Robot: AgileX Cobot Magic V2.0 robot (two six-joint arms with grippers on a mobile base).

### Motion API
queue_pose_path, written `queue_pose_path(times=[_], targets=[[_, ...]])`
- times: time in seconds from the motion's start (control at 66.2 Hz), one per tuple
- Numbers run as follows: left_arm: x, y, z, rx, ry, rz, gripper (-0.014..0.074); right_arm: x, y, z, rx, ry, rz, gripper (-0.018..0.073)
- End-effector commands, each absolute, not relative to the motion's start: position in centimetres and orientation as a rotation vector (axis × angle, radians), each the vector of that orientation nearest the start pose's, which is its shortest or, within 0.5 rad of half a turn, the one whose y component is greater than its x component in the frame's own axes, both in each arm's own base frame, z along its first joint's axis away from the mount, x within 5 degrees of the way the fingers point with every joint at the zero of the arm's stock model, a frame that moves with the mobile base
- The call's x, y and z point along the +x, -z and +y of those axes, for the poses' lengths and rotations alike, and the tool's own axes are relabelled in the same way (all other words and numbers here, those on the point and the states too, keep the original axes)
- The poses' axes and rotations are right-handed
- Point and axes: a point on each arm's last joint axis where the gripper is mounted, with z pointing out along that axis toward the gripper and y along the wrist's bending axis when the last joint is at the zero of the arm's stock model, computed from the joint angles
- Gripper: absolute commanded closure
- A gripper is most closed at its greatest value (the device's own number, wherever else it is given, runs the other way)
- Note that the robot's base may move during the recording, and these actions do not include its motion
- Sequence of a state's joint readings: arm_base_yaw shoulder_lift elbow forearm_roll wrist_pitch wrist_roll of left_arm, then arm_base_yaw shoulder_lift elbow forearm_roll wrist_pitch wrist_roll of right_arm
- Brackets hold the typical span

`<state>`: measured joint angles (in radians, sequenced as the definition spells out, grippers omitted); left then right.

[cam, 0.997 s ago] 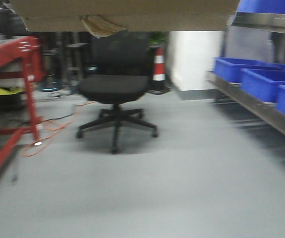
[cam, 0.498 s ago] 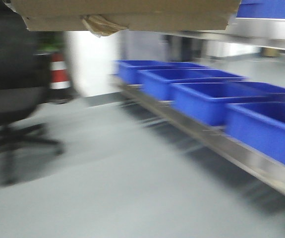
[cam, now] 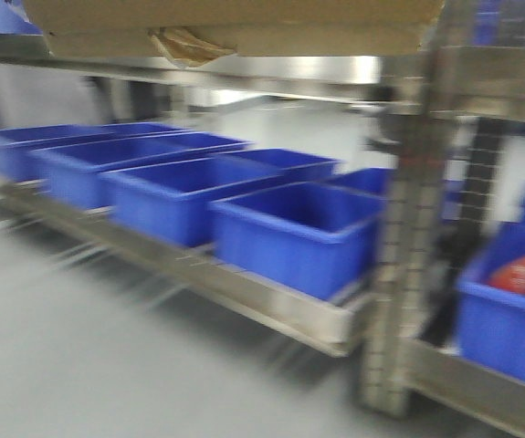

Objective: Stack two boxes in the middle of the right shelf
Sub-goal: 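Turn and drive toward the steel shelf with blue bins, then raise the boxes and push them onto the middle shelf level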

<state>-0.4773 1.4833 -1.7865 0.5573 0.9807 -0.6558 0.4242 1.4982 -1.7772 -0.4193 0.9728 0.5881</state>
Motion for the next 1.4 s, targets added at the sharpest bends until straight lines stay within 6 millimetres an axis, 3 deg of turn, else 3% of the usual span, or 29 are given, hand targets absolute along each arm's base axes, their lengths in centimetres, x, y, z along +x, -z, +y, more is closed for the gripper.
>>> queue_pose_path(times=[0.0, 1.389], targets=[[28.83, -49.53, -10.35, -0.115, 0.054, 1.959, 0.0707, 29.76, -48.40, 9.90, 0.111, -0.099, 2.026, 0.0713], [28.83, -49.53, -10.35, -0.115, 0.054, 1.959, 0.0707, 29.76, -48.40, 9.90, 0.111, -0.099, 2.026, 0.0713]])
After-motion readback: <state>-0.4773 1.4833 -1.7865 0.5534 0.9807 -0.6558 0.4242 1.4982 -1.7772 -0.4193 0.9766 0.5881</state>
